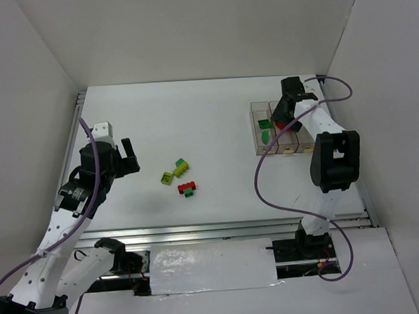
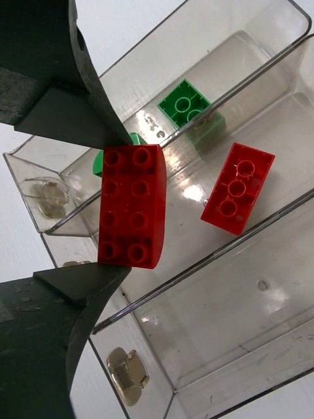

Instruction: Sort the legos into containers by color

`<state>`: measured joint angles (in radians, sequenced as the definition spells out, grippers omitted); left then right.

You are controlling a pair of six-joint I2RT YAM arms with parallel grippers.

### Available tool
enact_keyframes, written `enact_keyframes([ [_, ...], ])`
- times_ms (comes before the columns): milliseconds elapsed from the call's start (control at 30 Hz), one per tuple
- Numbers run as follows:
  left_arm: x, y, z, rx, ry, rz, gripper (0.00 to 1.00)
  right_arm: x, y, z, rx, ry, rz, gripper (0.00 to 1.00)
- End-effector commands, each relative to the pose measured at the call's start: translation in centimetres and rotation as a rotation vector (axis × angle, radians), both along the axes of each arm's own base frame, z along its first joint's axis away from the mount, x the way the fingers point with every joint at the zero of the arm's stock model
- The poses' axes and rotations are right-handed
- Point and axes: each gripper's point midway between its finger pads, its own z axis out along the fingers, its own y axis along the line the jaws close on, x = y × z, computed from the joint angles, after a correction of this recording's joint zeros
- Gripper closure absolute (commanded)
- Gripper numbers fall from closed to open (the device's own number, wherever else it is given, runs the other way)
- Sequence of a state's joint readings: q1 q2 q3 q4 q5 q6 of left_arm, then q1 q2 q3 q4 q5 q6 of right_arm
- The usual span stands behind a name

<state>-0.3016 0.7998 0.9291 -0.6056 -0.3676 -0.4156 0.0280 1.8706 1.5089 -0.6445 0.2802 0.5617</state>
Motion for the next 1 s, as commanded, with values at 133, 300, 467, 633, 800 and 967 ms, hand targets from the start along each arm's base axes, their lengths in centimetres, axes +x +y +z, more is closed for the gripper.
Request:
enact_keyframes([
  [133, 0.6, -0.1, 0.7, 0.007, -0.031, -0.017, 0.0, 0.4, -0.3, 0.9, -0.004, -0.042, -0.037, 0.2],
  [300, 0.7, -0.1, 0.5, 0.008, -0.025, -0.015, 0.01, 0.1, 0.2, 2.8, -0.003, -0.083, -0.019, 0.0],
  [467, 0.8, -0.1, 0.3, 0.011, -0.013, -0.006, 0.01, -1.2, 3.2, 5.3, 0.022, -0.14, 0.062, 0.0],
  [633, 0.7, 0.8, 0.4, 0.021, -0.018, 0.04, 0.0, -5.0, 18.6, 7.1, 0.085, -0.209, 0.565, 0.0],
  [800, 0.5, 1.4, 0.6, 0.029, -0.026, 0.075, 0.0, -10.5, 29.3, 5.0, 0.125, -0.154, 0.789, 0.01],
  [967, 0.6, 1.4, 0.5, 0.027, -0.022, 0.075, 0.01, -14.0, 34.9, 3.1, 0.088, -0.102, 0.786, 0.0],
])
